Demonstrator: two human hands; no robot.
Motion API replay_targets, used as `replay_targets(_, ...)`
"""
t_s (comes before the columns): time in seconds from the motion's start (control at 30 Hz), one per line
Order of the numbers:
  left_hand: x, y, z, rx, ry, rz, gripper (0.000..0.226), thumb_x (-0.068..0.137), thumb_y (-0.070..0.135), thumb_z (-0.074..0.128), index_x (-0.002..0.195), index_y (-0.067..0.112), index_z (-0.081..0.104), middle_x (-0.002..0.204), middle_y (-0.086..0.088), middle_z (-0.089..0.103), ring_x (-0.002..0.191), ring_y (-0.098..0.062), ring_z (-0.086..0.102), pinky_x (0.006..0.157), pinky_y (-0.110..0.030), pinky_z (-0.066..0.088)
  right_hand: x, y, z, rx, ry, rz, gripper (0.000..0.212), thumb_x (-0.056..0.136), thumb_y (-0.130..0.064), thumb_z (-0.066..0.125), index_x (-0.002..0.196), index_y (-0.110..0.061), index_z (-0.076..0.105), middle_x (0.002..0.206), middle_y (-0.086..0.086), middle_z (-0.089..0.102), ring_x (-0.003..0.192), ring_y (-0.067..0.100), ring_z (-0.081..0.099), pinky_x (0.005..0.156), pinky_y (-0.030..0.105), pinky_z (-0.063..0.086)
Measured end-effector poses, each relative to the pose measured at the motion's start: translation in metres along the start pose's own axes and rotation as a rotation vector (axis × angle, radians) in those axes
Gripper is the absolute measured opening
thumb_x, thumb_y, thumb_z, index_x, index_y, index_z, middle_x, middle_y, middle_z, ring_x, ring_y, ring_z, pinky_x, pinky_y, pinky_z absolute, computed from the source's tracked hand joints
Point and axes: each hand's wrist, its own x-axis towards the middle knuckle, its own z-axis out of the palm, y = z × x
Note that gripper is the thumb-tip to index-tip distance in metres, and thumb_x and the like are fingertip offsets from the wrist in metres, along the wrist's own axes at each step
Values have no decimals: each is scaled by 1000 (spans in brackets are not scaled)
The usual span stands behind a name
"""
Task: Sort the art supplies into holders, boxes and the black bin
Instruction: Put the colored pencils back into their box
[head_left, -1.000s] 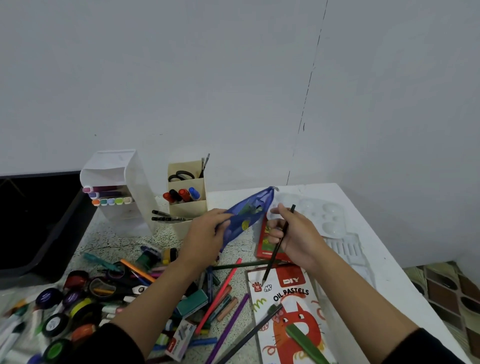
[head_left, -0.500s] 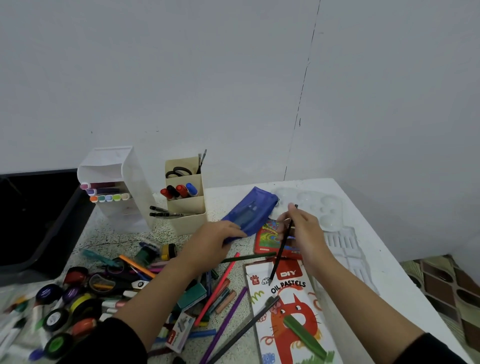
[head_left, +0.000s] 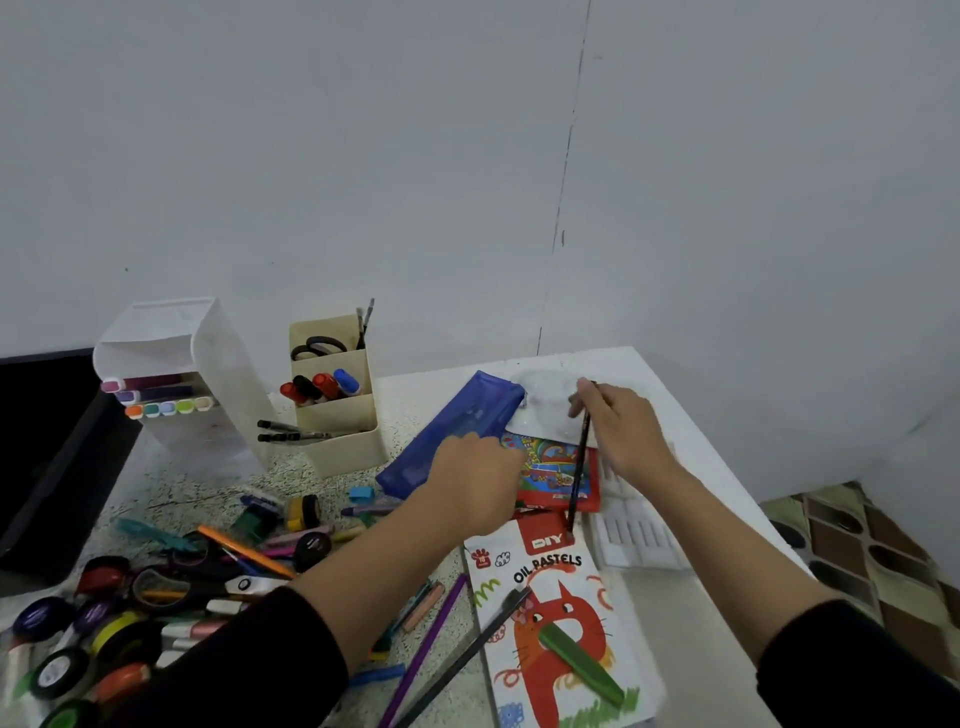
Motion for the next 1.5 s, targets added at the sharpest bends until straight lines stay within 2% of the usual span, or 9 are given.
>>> replay_targets(0.1,4,11,5,39,-56,-60,34,105,49,39,123,25,56,112,-2,65,98,-20,64,74,-34,42,6,9,6,-65,-183,51,51,107,-40,35,86,-11,72,102,3,73,96,21,64,72,20,41)
replay_targets(0.5,20,26,17,-113,-49,164,68,94,71,43,147,28,43,142,0,51,126,-18,50,101,-37,47,7,32,-9,-16,-69,232,53,107,-34,34,103,7,68,100,18,70,91,33,63,82,40,46)
replay_targets(0.7,30,11,25,-97,-27,259,72,90,76,42,143,28,47,138,3,53,118,-13,53,92,-28,44,7,37,-18,68,-113,285,47,103,-28,37,109,7,68,111,17,69,92,27,61,85,39,47)
replay_targets(0.87,29,6,25,23,126,487,52,104,55,31,127,18,62,117,-1,65,98,-18,61,80,-35,53,6,37,-17,144,-42,308,44,100,-25,40,103,6,72,112,16,72,106,33,62,91,39,47)
replay_targets(1.0,25,-5,17,-26,452,565,26,101,24,54,115,8,69,106,-7,70,92,-23,64,75,-35,52,10,36,-19,277,25,413,51,96,-32,38,101,5,71,107,5,75,107,31,62,84,35,45)
replay_targets(1.13,26,-14,-10,-136,598,497,24,91,5,71,116,6,68,108,-8,71,101,-23,64,89,-36,48,16,33,-20,380,25,497,58,91,-41,32,104,0,71,106,12,75,107,30,65,84,35,45)
replay_targets(1.27,15,-23,-50,-164,657,396,17,101,10,54,113,11,65,105,-1,67,100,-20,59,94,-41,42,25,33,-21,539,30,548,52,98,-29,29,92,-6,75,88,7,78,97,23,72,97,37,45)
replay_targets(1.37,-2,-37,-62,-283,685,249,27,106,22,39,117,11,61,100,2,64,93,-18,56,87,-39,43,25,29,-19,582,26,526,55,97,-27,26,89,-5,76,86,8,78,96,24,72,107,41,43)
replay_targets(1.5,-28,-48,-56,-680,714,-1,21,108,30,38,110,22,57,84,10,61,73,-11,57,62,-24,47,24,16,-18,826,91,481,51,101,-26,28,85,-2,70,86,11,77,85,26,71,86,37,52)
